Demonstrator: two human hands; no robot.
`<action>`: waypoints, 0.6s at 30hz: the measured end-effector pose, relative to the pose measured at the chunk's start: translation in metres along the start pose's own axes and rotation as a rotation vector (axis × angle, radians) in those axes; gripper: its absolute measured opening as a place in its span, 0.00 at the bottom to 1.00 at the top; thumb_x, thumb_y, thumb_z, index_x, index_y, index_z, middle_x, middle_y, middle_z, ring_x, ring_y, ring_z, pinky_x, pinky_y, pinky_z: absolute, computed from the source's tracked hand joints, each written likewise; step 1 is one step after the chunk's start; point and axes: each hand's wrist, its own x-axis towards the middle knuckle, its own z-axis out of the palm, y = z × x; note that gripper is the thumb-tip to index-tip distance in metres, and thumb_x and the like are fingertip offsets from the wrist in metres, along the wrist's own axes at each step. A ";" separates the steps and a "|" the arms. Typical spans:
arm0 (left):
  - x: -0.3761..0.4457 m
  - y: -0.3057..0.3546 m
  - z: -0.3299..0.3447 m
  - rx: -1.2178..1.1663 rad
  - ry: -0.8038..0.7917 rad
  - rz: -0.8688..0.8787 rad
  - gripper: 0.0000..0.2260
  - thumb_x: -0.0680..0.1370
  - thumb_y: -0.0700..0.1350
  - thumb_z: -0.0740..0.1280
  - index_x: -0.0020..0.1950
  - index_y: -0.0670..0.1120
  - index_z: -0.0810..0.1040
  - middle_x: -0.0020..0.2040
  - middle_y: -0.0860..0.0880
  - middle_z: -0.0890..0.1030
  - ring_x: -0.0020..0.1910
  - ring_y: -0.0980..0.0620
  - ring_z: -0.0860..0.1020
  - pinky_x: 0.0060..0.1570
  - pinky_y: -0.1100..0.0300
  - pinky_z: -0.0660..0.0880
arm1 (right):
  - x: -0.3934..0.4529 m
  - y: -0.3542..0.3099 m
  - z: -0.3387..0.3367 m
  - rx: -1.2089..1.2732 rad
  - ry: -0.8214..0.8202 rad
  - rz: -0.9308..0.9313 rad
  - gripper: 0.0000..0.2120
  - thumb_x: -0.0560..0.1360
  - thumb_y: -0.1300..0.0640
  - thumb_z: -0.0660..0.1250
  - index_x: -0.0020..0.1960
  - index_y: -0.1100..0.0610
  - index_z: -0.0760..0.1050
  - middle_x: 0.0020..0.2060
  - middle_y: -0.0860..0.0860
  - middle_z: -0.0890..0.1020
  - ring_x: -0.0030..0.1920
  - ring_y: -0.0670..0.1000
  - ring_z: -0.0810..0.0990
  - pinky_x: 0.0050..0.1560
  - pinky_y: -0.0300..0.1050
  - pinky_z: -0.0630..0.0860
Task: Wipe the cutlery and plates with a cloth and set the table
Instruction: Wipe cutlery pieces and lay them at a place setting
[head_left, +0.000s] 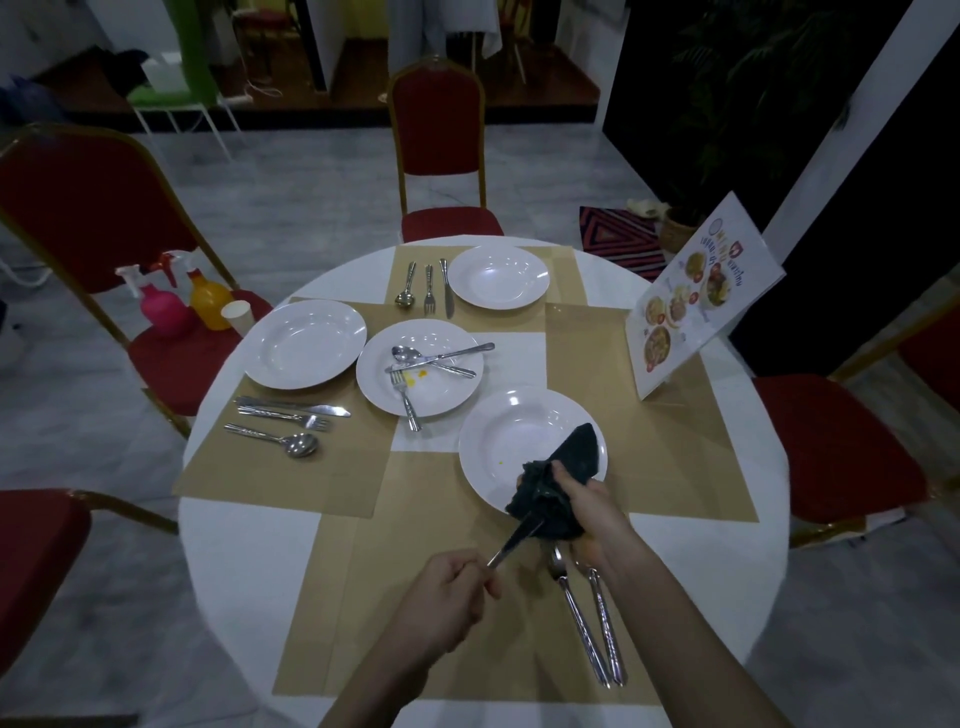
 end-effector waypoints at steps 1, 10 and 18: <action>-0.003 -0.001 -0.006 -0.001 -0.006 0.009 0.12 0.77 0.42 0.58 0.36 0.42 0.76 0.23 0.53 0.65 0.21 0.57 0.59 0.21 0.66 0.55 | 0.001 -0.003 -0.007 0.025 0.027 -0.007 0.19 0.76 0.51 0.69 0.61 0.62 0.75 0.51 0.60 0.83 0.52 0.61 0.82 0.52 0.58 0.80; 0.011 -0.018 -0.016 0.090 0.297 0.156 0.13 0.81 0.45 0.60 0.39 0.47 0.80 0.25 0.56 0.67 0.27 0.56 0.64 0.30 0.62 0.62 | -0.028 0.000 -0.006 0.085 -0.229 -0.001 0.21 0.77 0.46 0.65 0.62 0.60 0.76 0.55 0.58 0.84 0.56 0.58 0.82 0.54 0.54 0.79; 0.018 -0.022 0.018 0.303 0.305 0.283 0.11 0.80 0.43 0.63 0.37 0.48 0.74 0.28 0.55 0.75 0.27 0.58 0.71 0.31 0.61 0.66 | -0.060 0.025 0.005 0.098 -0.360 -0.008 0.19 0.80 0.48 0.61 0.65 0.58 0.74 0.58 0.56 0.82 0.60 0.55 0.81 0.63 0.56 0.75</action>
